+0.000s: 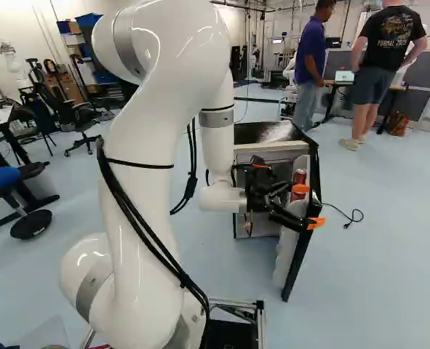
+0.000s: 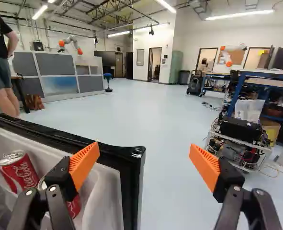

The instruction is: Grab a drink from the fridge

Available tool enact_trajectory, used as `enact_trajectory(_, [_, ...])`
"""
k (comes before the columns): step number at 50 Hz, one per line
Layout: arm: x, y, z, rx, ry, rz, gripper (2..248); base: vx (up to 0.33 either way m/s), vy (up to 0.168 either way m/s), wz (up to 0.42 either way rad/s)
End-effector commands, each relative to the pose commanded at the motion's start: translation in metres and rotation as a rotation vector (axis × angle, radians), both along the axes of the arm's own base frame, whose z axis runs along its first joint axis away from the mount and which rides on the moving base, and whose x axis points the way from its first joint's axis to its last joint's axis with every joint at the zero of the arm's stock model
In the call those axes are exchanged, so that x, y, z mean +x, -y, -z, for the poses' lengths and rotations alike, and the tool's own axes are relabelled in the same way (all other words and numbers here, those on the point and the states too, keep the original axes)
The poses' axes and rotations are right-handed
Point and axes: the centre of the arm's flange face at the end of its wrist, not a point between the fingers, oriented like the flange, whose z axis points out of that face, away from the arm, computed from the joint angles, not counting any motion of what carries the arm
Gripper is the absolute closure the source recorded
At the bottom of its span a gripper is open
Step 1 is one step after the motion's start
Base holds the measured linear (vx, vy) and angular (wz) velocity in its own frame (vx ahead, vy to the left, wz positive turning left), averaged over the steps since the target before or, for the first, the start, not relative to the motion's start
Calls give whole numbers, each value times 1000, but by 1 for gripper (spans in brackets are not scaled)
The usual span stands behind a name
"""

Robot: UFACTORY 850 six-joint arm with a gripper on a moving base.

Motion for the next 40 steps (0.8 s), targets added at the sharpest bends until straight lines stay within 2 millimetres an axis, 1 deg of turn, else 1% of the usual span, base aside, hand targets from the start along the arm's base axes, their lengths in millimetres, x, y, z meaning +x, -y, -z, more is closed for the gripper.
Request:
enact_trajectory(29, [4, 62, 8, 19, 48, 135, 3, 0, 0, 0])
enact_trajectory(40, [12, 86, 10, 5, 72, 172, 3, 0, 0, 0])
